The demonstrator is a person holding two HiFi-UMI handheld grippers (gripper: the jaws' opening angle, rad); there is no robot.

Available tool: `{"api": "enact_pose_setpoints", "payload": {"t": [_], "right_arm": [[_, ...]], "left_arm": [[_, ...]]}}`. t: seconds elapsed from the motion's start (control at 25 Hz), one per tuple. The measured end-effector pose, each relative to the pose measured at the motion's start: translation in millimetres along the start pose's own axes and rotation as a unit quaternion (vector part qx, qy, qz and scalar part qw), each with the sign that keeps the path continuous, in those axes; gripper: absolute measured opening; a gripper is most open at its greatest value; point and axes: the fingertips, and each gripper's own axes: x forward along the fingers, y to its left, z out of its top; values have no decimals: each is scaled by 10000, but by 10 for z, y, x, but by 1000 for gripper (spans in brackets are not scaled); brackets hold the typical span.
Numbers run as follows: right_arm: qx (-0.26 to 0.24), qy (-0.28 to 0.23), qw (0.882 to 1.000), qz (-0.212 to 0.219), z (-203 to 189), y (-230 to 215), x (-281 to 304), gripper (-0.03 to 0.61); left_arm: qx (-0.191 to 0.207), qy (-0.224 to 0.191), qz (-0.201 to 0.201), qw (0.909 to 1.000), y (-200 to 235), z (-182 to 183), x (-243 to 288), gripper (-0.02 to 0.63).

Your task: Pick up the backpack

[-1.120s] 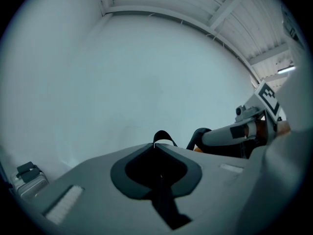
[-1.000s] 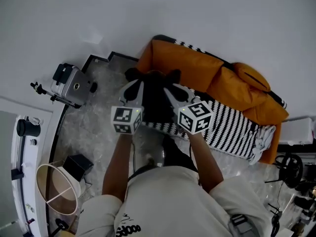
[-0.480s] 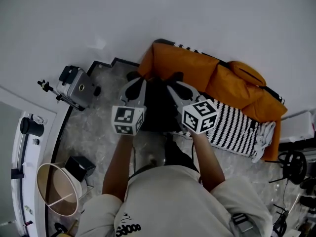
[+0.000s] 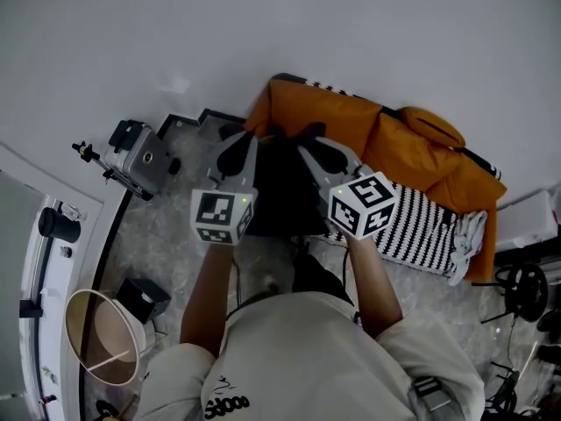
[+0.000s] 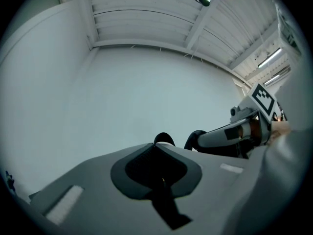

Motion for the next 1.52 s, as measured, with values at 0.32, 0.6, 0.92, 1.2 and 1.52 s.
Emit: {"api": "enact_pose_setpoints", "payload": {"t": [0.32,0.6,0.92,1.2,1.52], "right_arm": [[-157,-186,9996,135,240,248,-236,63],[-367,-409,9983,201,424,473,-361,63],[-496,-466,9974,223,486,673,-505,62],[-505,-423,9976,231,453,723,-578,61],[-520,-401,9972,346,426,736,-622,62]], "left_arm": [[301,-129,56,9994,-102,334,-250,18],[304,-336,-23,9990,-150,594,-473,18],[249,-343,-185,9989,-246,740,-701,18],[319,-322,-158,9988,-312,757,-783,18],[193,-325,-105,9992,-352,744,-830,18]]}}
